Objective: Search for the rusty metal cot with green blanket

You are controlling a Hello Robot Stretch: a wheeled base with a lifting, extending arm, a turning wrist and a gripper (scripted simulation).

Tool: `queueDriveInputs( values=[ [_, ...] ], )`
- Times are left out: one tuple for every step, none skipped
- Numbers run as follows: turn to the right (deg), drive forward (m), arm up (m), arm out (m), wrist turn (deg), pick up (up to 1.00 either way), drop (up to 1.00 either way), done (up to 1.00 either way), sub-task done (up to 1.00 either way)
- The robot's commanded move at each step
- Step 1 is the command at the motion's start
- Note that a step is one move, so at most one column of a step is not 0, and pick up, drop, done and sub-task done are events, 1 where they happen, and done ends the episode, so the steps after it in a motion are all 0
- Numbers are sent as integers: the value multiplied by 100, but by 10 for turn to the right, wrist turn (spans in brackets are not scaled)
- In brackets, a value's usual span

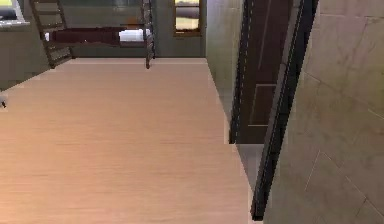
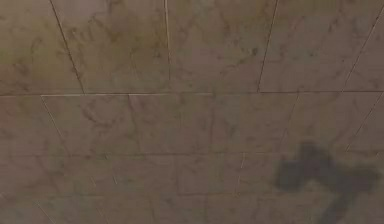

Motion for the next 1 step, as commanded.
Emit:
queueDriveInputs(
  values=[
    [-450, 0, 0, 0, 0, 0, 0, 0, 0]
  ],
)
